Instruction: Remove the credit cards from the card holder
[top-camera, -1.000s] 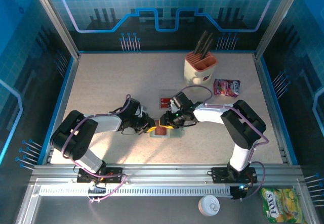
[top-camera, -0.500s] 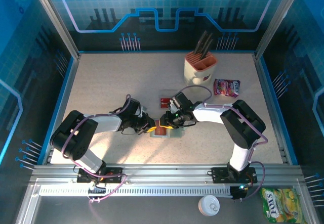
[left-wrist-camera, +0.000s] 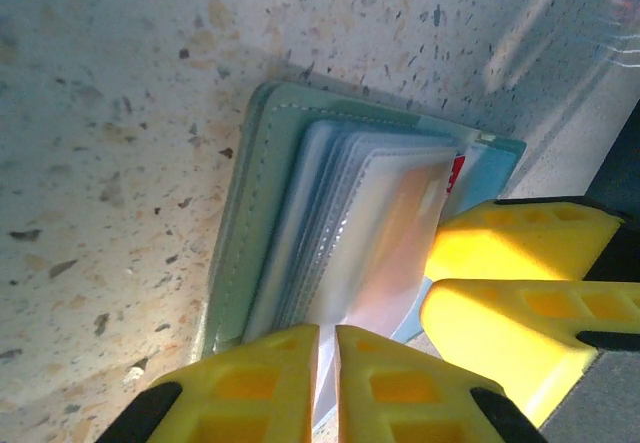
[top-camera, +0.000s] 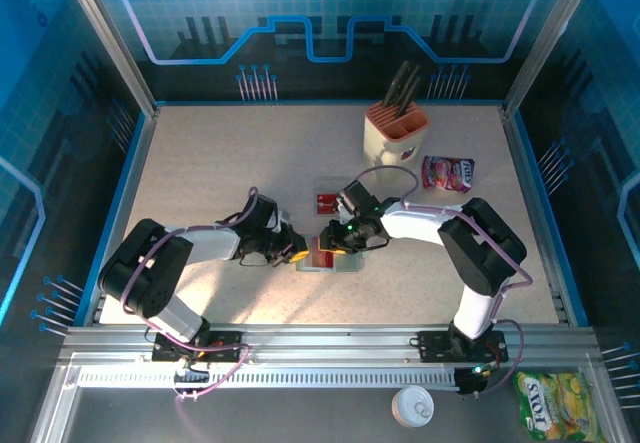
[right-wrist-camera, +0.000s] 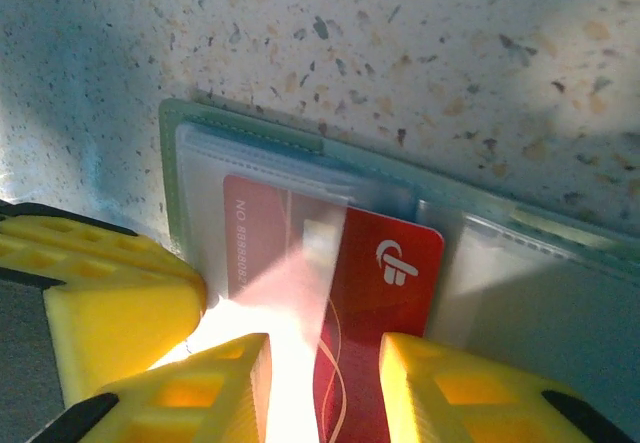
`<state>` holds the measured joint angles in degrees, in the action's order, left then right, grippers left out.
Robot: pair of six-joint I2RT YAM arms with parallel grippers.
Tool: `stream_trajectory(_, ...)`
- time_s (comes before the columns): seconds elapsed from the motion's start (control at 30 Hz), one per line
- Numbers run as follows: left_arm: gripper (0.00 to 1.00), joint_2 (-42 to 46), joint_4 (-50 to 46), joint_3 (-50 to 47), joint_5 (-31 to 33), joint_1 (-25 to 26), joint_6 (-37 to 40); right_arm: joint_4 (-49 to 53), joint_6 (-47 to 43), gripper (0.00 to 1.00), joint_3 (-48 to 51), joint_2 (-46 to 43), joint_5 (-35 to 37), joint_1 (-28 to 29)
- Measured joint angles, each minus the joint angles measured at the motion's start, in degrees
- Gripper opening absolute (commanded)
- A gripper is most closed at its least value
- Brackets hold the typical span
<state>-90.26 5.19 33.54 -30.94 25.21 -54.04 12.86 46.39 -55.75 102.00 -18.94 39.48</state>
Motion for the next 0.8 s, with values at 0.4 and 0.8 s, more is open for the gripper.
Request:
stream_trajectory(0.4, 0.13, 1.9, -5.0, 2.3, 0.0, 0.0, 0.4, 1.6, -0.2, 0.38, 0.0, -3.2, 0.5, 0.0)
stream_trajectory(0.8, 0.01, 0.3, -6.7, 6.9, 0.0, 2.1, 1.7, 1.1, -0.1, 0.38, 1.6, -4.4, 0.5, -0.3)
